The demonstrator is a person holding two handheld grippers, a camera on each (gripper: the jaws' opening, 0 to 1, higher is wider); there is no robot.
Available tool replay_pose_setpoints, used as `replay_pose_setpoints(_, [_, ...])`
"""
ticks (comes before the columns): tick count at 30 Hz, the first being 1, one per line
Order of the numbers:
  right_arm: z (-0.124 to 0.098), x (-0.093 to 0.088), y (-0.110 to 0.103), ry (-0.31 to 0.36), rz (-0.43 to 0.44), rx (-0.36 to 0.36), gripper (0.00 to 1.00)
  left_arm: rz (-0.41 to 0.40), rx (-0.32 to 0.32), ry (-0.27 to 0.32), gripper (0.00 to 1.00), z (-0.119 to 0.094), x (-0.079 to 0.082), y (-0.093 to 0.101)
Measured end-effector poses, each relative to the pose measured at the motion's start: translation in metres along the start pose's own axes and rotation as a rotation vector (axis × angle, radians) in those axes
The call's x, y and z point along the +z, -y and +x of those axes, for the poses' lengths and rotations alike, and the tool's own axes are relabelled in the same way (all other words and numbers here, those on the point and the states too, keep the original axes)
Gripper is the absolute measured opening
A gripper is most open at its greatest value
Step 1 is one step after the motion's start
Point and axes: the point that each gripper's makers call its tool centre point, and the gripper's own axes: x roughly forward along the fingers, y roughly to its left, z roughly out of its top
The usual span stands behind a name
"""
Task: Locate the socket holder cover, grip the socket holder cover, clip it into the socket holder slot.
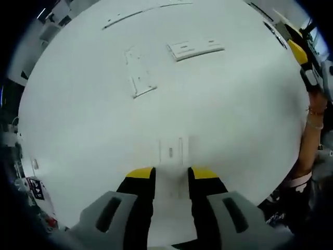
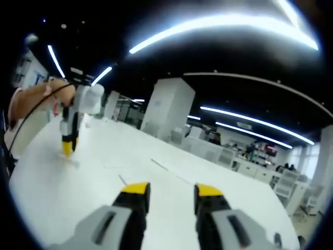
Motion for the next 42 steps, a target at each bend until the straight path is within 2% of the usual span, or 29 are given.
replay_pose_setpoints(4, [-0.001,0.000,0.000,0.004,0.002,0.001,0.36,-0.032,0.001,0.045,0.26,-0.003,0.016,-0.005])
replay_pose_setpoints(12, [-0.003,-0.003,0.000,0.002,0.004,-0.003,0.36,-0.082,0.000,0.061,0.26,0.003,0.026,-0.010])
replay_pose_setpoints(17, [-0.004,-0.002,0.001,0.004,0.004,-0.005,0.36,-0.103,-0.019,0.051,0.26,0.008,0.027,-0.008])
replay_pose_setpoints(20, [-0.005,-0.002,0.002,0.003,0.002,-0.007,0.36,-0.128,-0.030,0.044,0.26,0.009,0.034,-0.012])
replay_pose_setpoints(25, [-0.006,0.000,0.004,0.009,0.005,-0.010,0.36,-0.155,-0.003,0.023,0.26,0.013,0.039,-0.023])
replay_pose_setpoints(32, [-0.006,0.005,0.003,0.019,0.010,-0.010,0.36,-0.164,0.005,-0.012,0.26,0.023,0.040,-0.024])
replay_pose_setpoints(42, [-0.005,0.007,0.003,0.023,0.007,-0.019,0.36,-0.156,0.034,-0.030,0.26,0.026,0.041,-0.027])
